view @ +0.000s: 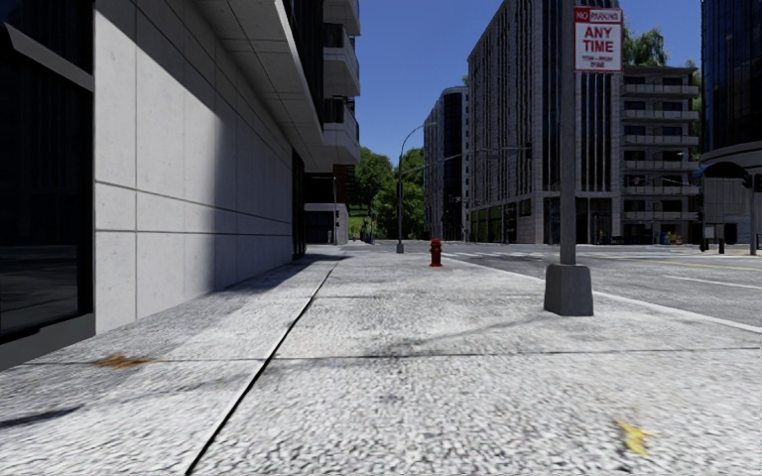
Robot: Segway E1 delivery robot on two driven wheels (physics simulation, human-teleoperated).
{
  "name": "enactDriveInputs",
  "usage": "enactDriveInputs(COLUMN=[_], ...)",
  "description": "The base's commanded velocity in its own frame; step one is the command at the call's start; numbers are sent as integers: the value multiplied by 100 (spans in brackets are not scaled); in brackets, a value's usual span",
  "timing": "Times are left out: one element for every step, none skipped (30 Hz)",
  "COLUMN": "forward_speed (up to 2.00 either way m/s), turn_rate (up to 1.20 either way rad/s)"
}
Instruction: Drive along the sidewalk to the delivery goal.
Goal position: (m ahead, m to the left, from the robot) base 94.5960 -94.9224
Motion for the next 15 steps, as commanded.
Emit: enactDriveInputs(forward_speed=[200, 200, 200, 200, 200, 200, 200, 200, 200, 200, 200, 200, 200, 200, 200], turn_rate=[0, 0, 0, 0, 0, 0, 0, 0, 0, 0, 0, 0, 0, 0, 0])
